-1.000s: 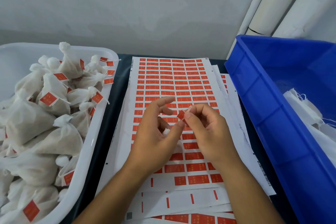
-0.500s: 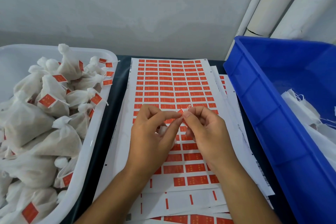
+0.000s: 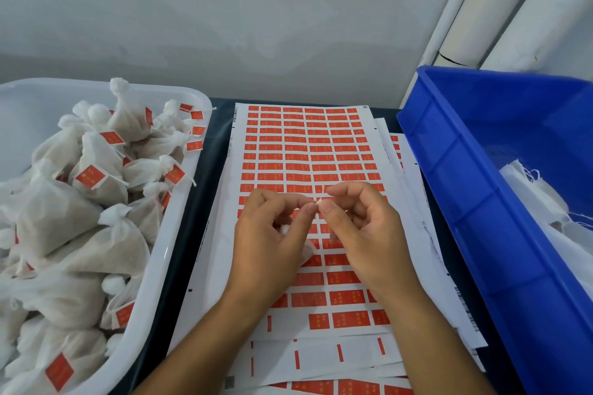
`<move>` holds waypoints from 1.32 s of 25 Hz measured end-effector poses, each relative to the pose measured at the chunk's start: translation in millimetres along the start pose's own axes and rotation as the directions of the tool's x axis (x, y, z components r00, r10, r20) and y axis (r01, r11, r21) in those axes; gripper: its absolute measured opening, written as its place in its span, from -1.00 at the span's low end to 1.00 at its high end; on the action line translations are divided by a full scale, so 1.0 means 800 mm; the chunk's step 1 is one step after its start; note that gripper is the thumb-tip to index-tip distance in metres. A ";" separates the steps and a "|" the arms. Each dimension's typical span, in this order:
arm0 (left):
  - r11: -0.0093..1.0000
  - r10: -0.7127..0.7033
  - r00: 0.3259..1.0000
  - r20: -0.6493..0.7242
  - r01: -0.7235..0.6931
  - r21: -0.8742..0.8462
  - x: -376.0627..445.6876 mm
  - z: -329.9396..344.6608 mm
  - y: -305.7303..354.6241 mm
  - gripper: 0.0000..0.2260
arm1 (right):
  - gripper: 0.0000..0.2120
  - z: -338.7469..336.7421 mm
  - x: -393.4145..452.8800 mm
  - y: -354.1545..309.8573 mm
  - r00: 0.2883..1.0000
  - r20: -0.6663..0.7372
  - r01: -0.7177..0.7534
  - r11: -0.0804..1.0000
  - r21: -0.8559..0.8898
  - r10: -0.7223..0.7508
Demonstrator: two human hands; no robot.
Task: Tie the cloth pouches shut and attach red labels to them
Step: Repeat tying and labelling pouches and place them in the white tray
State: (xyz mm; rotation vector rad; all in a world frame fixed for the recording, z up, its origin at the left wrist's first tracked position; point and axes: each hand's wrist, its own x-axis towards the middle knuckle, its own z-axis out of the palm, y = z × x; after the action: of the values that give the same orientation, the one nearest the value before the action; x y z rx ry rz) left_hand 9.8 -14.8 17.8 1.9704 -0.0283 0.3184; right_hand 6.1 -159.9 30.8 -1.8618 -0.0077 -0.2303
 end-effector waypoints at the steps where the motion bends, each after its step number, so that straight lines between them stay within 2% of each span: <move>1: 1.000 -0.008 1.000 -0.002 0.007 -0.007 0.001 0.000 0.000 -0.79 | -0.79 -0.001 0.000 0.000 1.000 0.003 0.004 1.000 -0.005 -0.004; 3: 1.000 -0.016 1.000 0.011 0.016 -0.018 0.002 0.000 0.000 -0.81 | -0.74 -0.001 0.001 0.000 1.000 0.028 0.008 1.000 -0.024 -0.007; 7: 1.000 -0.011 0.998 0.057 0.012 -0.024 0.000 0.001 0.001 -0.91 | -0.79 -0.001 0.002 0.001 0.997 0.077 0.004 1.000 -0.008 -0.003; 12: 0.995 -0.024 0.994 0.103 0.033 -0.090 -0.001 -0.001 0.004 -0.92 | -0.82 -0.001 0.000 -0.001 0.999 0.032 0.009 0.999 0.050 -0.011; 15: 0.997 0.005 0.982 0.190 0.011 -0.083 -0.004 0.000 0.003 -0.74 | -0.82 -0.002 0.000 -0.001 0.999 -0.007 -0.051 0.991 0.123 0.053; 20: 1.000 0.006 0.973 0.230 -0.002 -0.015 -0.006 0.006 -0.004 -0.69 | -0.76 0.004 -0.002 0.000 0.992 -0.075 -0.091 0.986 0.137 0.102; 24: 1.000 -0.011 0.971 0.239 0.015 -0.013 -0.005 0.007 -0.007 -0.66 | -0.79 0.004 -0.006 -0.007 0.995 -0.104 0.004 0.995 0.105 0.007; 29: 0.997 -0.077 0.978 0.195 0.079 -0.004 0.000 0.007 -0.010 -0.50 | -0.90 0.009 -0.001 -0.050 0.977 -0.068 0.209 0.967 0.143 -0.201; 33: 0.992 -0.112 0.991 0.079 0.116 -0.058 0.000 0.007 -0.008 -0.67 | -0.94 0.030 0.017 -0.110 0.929 0.002 0.360 0.907 0.217 -0.369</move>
State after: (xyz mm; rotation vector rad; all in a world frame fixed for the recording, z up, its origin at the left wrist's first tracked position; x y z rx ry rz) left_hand 12.5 -17.2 9.8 1.9129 0.0256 0.1662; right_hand 12.7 -112.0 109.0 -1.6385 -0.4007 -0.4315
